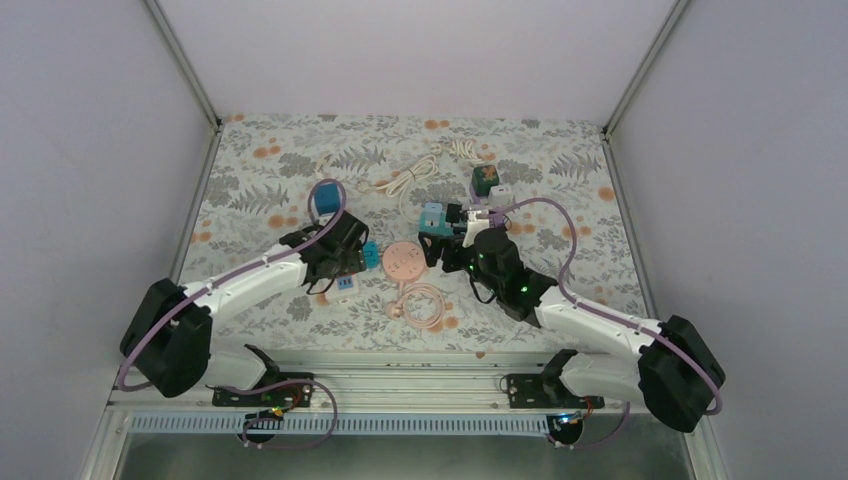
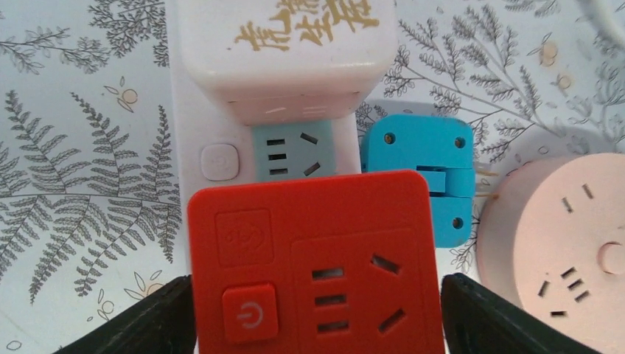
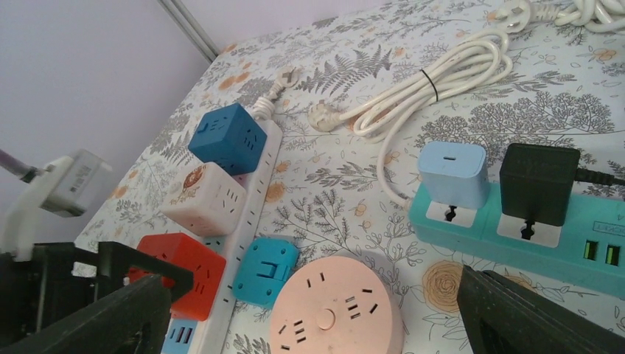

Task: Insert the plug

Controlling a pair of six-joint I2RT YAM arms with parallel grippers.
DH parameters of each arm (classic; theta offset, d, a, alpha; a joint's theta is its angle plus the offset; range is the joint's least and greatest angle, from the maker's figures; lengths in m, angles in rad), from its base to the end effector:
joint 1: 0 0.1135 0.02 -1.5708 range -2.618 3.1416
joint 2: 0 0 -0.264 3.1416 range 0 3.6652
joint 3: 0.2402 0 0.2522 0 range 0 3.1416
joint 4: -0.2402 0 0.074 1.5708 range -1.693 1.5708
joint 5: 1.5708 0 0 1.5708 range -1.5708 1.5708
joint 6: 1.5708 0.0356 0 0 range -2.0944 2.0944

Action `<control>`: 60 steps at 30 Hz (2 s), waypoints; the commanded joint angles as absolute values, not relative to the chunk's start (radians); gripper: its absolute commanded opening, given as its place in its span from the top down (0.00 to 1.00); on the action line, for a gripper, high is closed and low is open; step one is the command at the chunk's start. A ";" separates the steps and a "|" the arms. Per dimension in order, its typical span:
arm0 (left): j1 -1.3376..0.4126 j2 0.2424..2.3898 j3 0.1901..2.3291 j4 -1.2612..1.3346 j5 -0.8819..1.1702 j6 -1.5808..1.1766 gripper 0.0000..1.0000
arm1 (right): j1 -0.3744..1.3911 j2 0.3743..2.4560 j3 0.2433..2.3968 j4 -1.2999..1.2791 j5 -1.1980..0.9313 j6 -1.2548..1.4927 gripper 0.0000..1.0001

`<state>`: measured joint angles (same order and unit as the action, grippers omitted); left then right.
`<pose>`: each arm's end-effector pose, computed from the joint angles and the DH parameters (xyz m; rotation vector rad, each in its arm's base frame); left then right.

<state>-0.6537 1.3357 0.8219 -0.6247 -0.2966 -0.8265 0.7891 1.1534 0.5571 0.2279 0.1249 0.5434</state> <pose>0.2021 -0.1417 0.2040 -0.3123 2.6076 -0.0991 0.1802 0.1753 0.2275 -0.1609 2.0073 0.7540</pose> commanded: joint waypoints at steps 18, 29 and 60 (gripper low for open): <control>-0.617 1.485 0.673 -0.539 -0.308 -0.802 0.57 | 0.775 1.183 0.562 0.247 0.129 0.549 0.00; -0.521 1.405 0.708 -0.570 -0.357 -0.716 0.56 | 0.776 1.286 0.638 0.210 0.017 0.428 0.00; -0.451 0.627 0.843 -0.496 -0.483 -0.440 0.01 | 0.858 2.020 1.410 -0.334 -0.158 -0.320 0.05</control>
<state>-0.4553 0.7177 0.8368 -0.5388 -0.4824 -0.5648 0.8589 1.9720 1.3418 -0.2783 -0.1856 -0.2443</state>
